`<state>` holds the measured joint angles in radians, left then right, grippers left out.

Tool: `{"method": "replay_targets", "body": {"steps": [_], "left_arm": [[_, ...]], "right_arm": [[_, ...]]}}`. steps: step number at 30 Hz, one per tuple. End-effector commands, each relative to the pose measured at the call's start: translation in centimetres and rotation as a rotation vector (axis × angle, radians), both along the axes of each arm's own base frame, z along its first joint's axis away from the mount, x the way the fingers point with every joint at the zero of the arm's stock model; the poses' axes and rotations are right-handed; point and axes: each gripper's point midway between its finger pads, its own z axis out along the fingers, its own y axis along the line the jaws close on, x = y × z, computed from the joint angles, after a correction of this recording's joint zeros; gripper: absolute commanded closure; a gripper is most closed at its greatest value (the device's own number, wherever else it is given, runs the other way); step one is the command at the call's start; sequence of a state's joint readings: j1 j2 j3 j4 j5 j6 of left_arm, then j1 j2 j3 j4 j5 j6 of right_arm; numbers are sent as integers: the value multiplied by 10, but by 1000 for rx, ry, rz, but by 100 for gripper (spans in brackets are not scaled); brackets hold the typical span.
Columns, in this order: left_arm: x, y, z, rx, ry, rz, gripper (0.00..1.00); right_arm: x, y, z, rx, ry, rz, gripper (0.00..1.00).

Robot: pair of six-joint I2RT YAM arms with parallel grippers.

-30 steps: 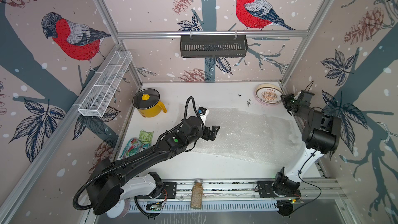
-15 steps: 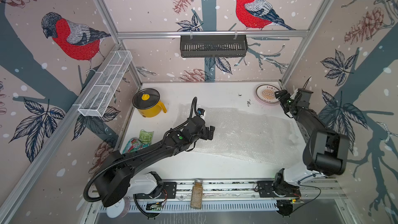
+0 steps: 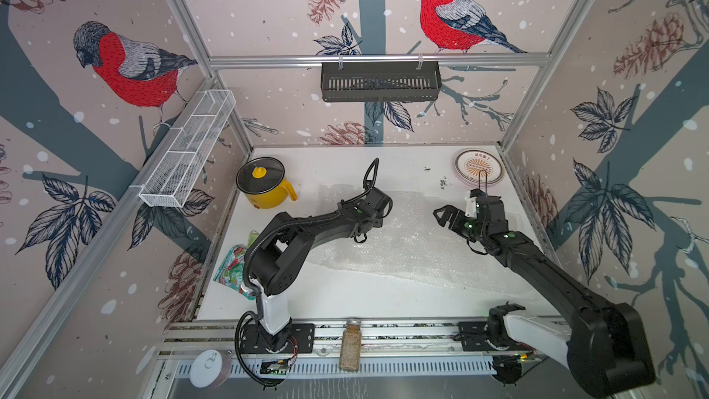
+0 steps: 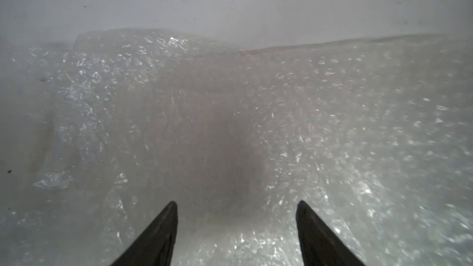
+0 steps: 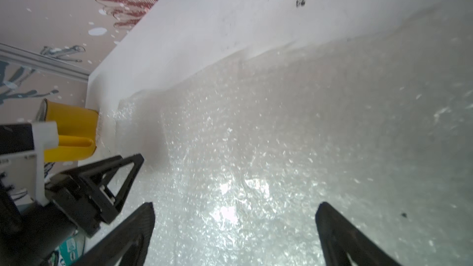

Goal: Unpack dinner plates from bubble wrap
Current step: Adjust the bubble wrap on the bubble wrap.

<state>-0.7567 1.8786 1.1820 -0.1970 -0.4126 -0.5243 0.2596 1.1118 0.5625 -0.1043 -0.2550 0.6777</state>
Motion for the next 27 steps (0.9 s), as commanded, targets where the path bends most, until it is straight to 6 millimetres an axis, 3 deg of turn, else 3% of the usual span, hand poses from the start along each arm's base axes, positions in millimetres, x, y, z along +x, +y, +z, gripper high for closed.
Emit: {"method": "replay_targets", "body": {"steps": [1,11,14,16,19,27], "left_arm": [[7,16,-11,73,5,77,32],[18,28,-47,114,73,123,54],[17,28,-51,116,87,130,74],[16,28,-43,95,77,131,85],[16,25,-24,59,57,122,92],[10,32,24,-108,52,78,96]], "right_arm": [[-8,13,-12,-24,15,34,1],[-17,15,-50,-18,93,30,1],[-19,10,-64,-28,129,4,1],[-20,7,-68,-23,131,-14,1],[-24,-2,-87,-24,194,-51,1],[-26,-28,-101,-4,265,-156,1]]}}
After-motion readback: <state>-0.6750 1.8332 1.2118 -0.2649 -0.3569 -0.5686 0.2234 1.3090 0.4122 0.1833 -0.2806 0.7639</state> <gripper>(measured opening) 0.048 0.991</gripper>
